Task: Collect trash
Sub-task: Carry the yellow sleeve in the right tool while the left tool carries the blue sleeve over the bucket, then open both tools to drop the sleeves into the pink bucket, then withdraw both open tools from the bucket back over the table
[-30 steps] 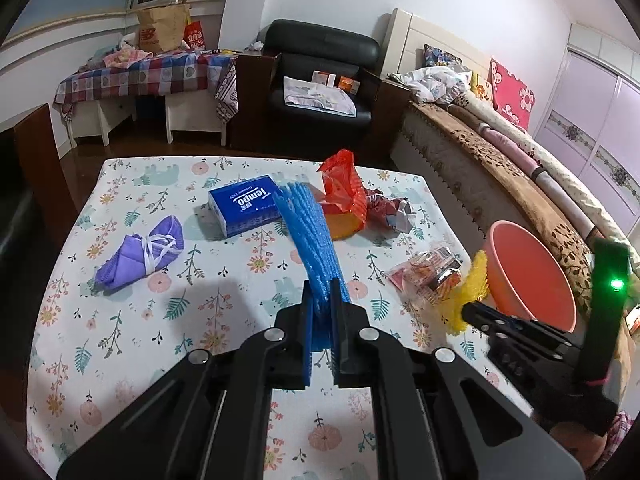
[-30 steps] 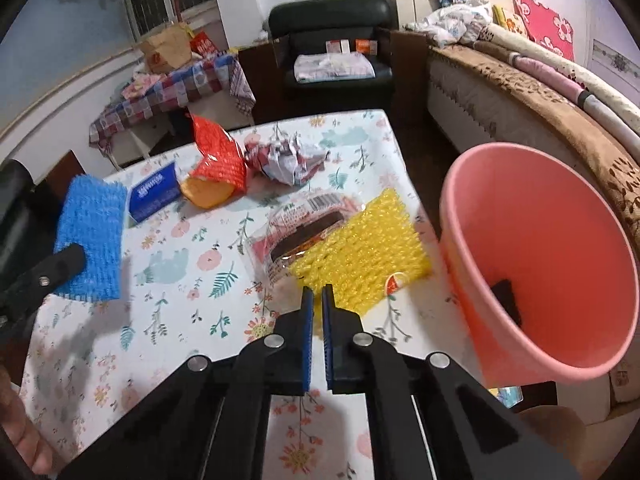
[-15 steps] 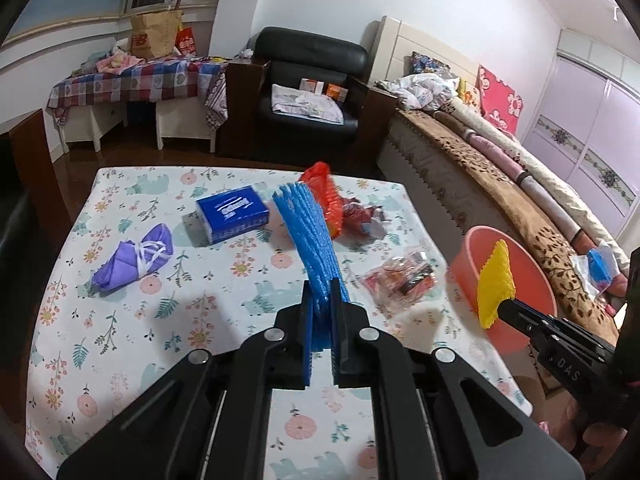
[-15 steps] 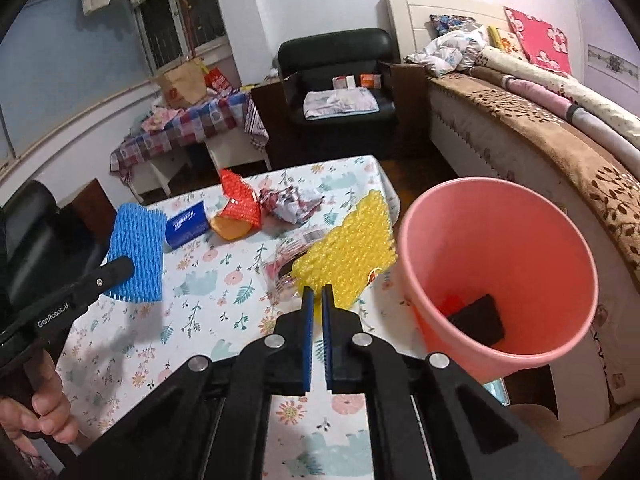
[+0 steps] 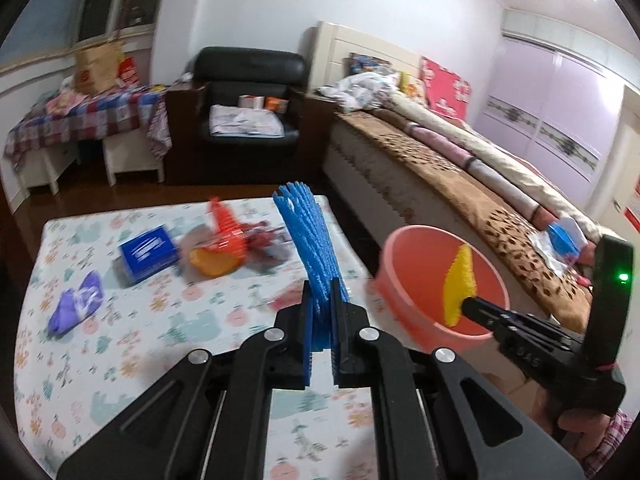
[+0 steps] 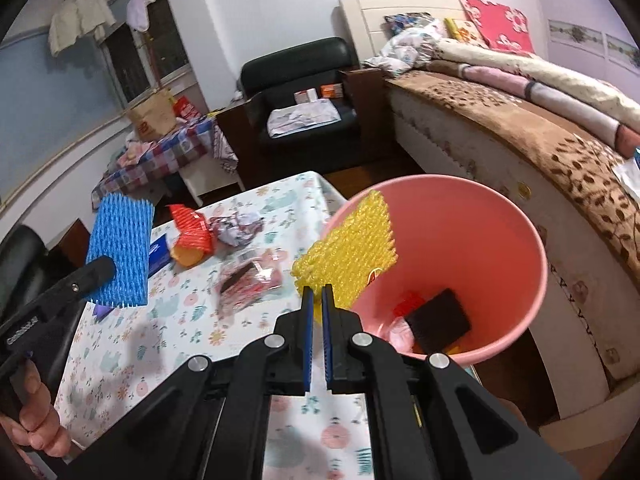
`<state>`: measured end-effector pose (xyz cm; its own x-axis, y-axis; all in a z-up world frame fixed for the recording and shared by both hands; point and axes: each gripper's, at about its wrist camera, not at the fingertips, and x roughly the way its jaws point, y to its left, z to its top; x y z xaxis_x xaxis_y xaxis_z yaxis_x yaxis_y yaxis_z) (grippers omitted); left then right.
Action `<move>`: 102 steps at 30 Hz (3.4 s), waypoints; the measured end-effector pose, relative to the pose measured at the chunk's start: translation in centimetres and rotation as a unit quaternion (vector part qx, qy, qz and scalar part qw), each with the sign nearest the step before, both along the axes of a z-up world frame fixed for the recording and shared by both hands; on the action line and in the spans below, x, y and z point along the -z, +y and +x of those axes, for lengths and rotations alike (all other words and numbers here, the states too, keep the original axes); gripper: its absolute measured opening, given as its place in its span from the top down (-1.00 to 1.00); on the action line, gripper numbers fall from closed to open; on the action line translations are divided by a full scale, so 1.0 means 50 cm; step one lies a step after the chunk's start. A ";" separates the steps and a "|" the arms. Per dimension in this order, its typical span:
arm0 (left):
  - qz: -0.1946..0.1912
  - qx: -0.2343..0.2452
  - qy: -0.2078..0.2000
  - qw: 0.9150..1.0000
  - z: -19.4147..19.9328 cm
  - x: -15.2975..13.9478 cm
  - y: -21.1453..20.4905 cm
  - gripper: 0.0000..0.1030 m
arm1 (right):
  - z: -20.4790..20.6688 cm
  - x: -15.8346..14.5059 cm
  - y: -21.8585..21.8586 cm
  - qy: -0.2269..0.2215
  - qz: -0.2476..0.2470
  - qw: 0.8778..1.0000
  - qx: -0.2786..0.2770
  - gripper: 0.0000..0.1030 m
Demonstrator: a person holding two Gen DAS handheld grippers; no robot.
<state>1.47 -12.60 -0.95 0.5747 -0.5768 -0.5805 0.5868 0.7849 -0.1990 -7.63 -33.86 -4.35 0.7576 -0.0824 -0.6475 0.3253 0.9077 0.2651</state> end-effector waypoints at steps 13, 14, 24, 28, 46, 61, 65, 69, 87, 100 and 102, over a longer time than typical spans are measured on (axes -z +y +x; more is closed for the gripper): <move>0.032 0.099 0.006 0.995 -0.017 0.007 -0.202 0.88 | 0.003 0.046 -0.107 0.027 0.028 0.998 0.041 0.92; 0.037 0.104 0.009 0.994 -0.016 0.013 -0.216 0.88 | 0.005 0.051 -0.114 0.031 0.030 0.998 0.043 0.92; 0.073 0.123 0.043 0.989 0.000 0.073 -0.295 0.88 | 0.022 0.091 -0.166 0.052 0.047 0.996 0.057 0.92; 0.085 0.126 0.047 0.987 0.002 0.085 -0.307 0.88 | 0.025 0.102 -0.181 0.054 0.054 0.995 0.062 0.92; 0.101 0.134 0.060 0.984 0.008 0.102 -0.333 0.46 | 0.027 0.112 -0.192 0.057 0.055 0.994 0.070 0.91; 0.080 0.120 0.050 0.988 0.002 0.079 -0.305 0.24 | 0.016 0.092 -0.175 0.051 0.042 0.995 0.075 0.65; 0.074 0.114 0.050 0.989 0.000 0.073 -0.291 0.24 | 0.008 0.080 -0.167 0.045 0.037 0.996 0.073 0.65; 0.067 0.110 0.046 0.991 -0.008 0.065 -0.271 0.24 | -0.005 0.063 -0.154 0.035 0.032 0.996 0.069 0.64; 0.042 0.034 0.013 0.998 -0.053 0.049 -0.052 0.24 | -0.032 0.021 0.050 -0.004 0.018 0.999 -0.032 0.19; 0.039 -0.094 0.043 0.994 -0.027 0.073 0.163 0.24 | -0.015 0.003 0.208 -0.003 -0.020 0.991 -0.133 -0.35; 0.041 -0.104 0.039 0.993 -0.025 0.071 0.188 0.24 | -0.014 -0.002 0.218 -0.008 -0.020 0.989 -0.143 -0.35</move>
